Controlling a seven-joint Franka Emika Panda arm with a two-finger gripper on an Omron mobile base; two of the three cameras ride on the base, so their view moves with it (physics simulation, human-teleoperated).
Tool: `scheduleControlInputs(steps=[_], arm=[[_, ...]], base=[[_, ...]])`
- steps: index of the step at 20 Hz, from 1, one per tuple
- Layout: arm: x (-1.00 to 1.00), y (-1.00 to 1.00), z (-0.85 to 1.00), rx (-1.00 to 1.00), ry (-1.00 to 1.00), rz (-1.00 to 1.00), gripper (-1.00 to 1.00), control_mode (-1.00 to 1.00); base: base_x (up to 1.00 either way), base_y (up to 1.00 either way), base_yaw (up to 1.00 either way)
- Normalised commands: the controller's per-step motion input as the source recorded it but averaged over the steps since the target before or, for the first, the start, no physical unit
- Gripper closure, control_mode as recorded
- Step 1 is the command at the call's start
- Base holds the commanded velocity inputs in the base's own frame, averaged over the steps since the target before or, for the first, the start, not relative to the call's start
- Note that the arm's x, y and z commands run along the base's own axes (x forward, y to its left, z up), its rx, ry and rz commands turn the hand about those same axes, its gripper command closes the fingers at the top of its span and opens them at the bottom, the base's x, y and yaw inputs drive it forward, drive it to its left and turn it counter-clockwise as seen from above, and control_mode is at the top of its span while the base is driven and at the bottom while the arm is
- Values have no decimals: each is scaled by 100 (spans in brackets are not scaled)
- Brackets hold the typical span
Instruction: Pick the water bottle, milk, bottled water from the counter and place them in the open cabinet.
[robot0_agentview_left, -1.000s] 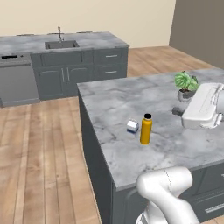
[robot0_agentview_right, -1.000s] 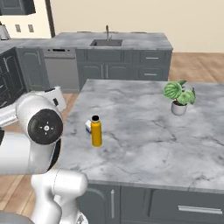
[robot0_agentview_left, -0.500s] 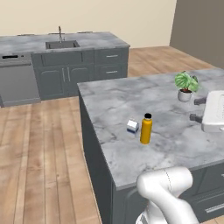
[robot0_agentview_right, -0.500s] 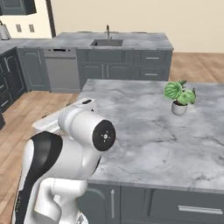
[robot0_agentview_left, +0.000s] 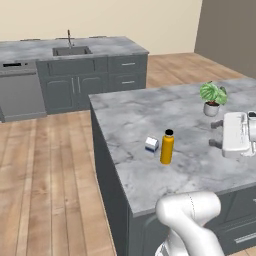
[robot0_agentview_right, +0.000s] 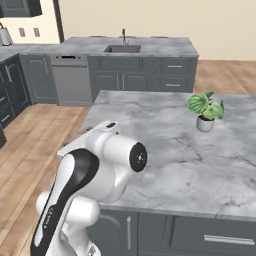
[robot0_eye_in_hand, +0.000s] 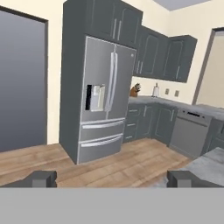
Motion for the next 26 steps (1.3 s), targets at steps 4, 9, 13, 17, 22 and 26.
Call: scheduleControlInputs(steps=[4,9,13,17,22,26], arm=[[14,-23,-44,0,1,8,-100,-100],[27,-12,-48,0,4,9,-100,-100],[34,-11,-41,0,3,10,-100,-100],[35,-7,-37,0,0,5,-100,-100],[43,-3,-32,0,2,0,-100,-100],[44,-3,-32,0,5,0,-100,-100]], base=[[0,0,0],[0,0,0],[0,0,0],[0,0,0],[0,0,0],[0,0,0]])
